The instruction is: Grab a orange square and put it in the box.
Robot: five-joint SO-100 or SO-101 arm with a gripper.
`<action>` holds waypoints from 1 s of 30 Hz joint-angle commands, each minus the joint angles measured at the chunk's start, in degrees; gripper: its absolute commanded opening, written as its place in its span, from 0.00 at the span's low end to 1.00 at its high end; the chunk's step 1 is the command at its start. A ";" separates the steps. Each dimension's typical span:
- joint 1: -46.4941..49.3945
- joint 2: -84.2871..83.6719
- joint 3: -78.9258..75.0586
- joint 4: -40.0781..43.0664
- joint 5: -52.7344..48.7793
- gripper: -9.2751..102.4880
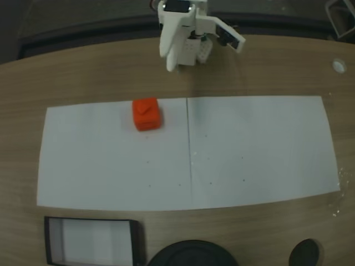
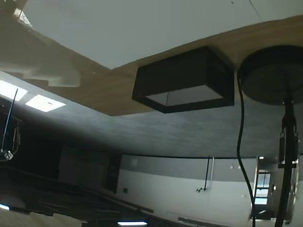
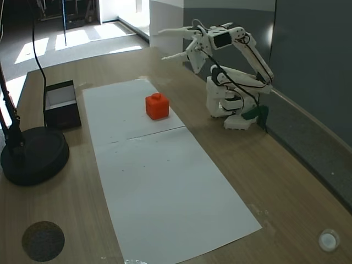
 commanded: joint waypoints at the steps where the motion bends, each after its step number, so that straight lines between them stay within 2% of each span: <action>1: 4.22 -11.78 -8.44 1.14 -2.64 0.35; 6: 10.11 -34.63 -22.41 11.25 -3.87 0.39; 10: 10.20 -52.03 -34.10 21.88 -5.19 0.41; 13: 10.37 -62.84 -39.64 26.72 -6.24 0.41; 22: 10.90 -82.27 -39.64 24.96 -5.71 0.40; 30: 14.77 -85.08 -32.70 20.13 -6.15 0.39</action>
